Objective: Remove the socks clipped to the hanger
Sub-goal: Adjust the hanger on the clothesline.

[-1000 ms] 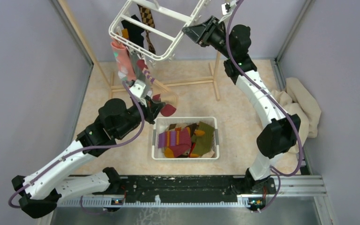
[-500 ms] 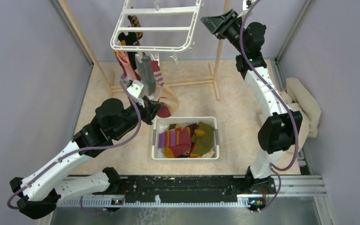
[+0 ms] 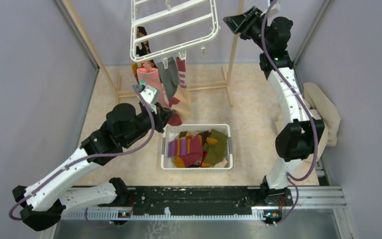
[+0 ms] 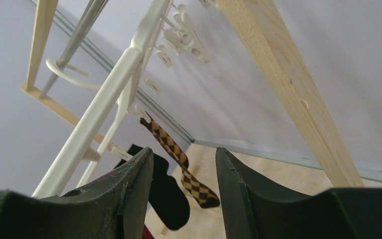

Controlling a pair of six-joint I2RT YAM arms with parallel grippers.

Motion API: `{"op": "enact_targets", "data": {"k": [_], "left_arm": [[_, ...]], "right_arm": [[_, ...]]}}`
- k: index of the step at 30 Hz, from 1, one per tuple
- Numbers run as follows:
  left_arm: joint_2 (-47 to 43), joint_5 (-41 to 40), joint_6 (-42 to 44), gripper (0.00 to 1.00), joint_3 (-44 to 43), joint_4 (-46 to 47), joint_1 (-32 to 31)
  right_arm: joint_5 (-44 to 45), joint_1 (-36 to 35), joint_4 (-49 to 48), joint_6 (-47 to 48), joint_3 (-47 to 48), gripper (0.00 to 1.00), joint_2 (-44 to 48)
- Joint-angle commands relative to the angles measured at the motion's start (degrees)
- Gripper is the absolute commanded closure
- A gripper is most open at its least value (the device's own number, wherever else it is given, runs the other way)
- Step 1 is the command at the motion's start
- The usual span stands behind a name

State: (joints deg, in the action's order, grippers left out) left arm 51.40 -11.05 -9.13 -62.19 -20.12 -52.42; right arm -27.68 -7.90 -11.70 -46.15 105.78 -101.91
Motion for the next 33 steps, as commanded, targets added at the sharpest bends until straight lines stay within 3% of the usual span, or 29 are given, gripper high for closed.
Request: {"op": "enact_targets", "data": {"k": [1,11,18,23,33], "left_arm": [[1.78,0.90,0.91,0.94,-1.58,3.33,-0.49],[6.43,2.74,1.60,0.94,-2.31,7.80,-0.49],[8.77,4.52,1.08,0.95,-3.02,8.49,-0.64],[9.47,2.97,1.09,0.95,-2.74,9.08,-2.52],[20.28,-1.51,5.28,0.96,-8.68,9.69,-6.49]], "right_arm": [[2.55,-0.37,8.32,10.79,-1.45,0.49,10.40],[10.63,-7.91,16.17,25.99,-17.53,0.29,27.57],[7.01,-17.90,14.91,26.78,-20.51,0.32,29.13],[1.91,-20.05,12.16,22.18,-19.48,0.37,27.77],[12.19,-19.92,20.22,27.42,-13.53,0.37,31.52]]}}
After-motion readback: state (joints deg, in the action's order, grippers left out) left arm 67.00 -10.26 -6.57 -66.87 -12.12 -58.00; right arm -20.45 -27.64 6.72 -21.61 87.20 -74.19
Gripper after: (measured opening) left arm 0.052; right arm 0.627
